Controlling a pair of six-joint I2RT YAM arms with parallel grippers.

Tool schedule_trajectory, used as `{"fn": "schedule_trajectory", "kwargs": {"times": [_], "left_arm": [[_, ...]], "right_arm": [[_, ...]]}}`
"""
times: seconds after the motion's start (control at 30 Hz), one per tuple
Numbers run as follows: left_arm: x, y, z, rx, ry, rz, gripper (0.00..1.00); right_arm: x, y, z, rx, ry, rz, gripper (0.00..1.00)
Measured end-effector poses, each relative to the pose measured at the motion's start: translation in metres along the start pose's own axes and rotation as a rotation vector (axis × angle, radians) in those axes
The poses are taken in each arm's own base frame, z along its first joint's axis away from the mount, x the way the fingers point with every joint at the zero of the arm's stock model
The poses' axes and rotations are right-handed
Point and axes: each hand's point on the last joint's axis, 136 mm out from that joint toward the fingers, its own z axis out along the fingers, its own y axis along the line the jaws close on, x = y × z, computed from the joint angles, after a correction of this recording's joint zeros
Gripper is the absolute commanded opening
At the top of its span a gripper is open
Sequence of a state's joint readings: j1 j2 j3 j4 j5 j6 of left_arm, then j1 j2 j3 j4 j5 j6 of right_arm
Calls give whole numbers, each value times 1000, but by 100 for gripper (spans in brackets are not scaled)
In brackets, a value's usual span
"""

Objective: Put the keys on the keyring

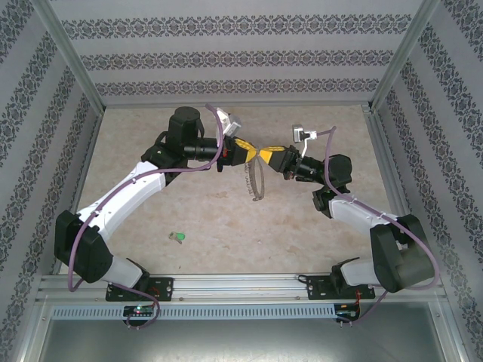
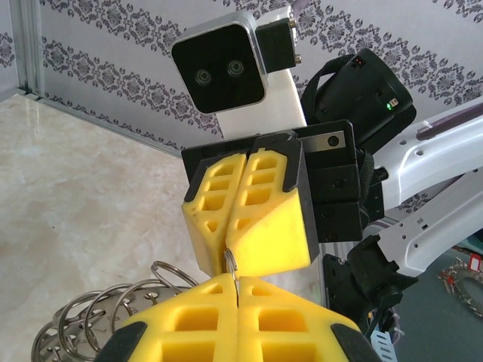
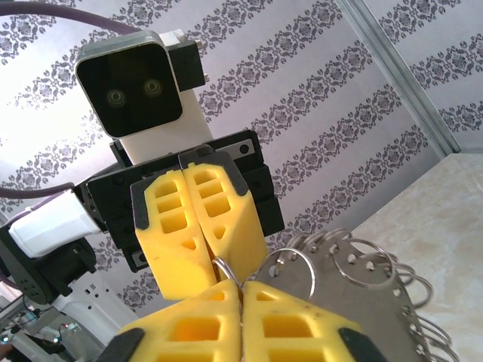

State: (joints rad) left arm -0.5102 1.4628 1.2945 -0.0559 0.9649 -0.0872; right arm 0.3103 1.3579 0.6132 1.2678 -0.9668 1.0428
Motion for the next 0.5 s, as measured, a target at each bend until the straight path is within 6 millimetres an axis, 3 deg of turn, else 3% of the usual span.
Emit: {"fn": "schedule_trajectory", "kwargs": {"times": [0.37,0.5], "left_arm": [[-4,3,1,3,-16,-22,0],[-5,3,2,4,-26,-34,6]], "right_arm": [[-3,-1,1,7,-15,-5,0],[-6,-2,1,14,-29,-10,0]]}}
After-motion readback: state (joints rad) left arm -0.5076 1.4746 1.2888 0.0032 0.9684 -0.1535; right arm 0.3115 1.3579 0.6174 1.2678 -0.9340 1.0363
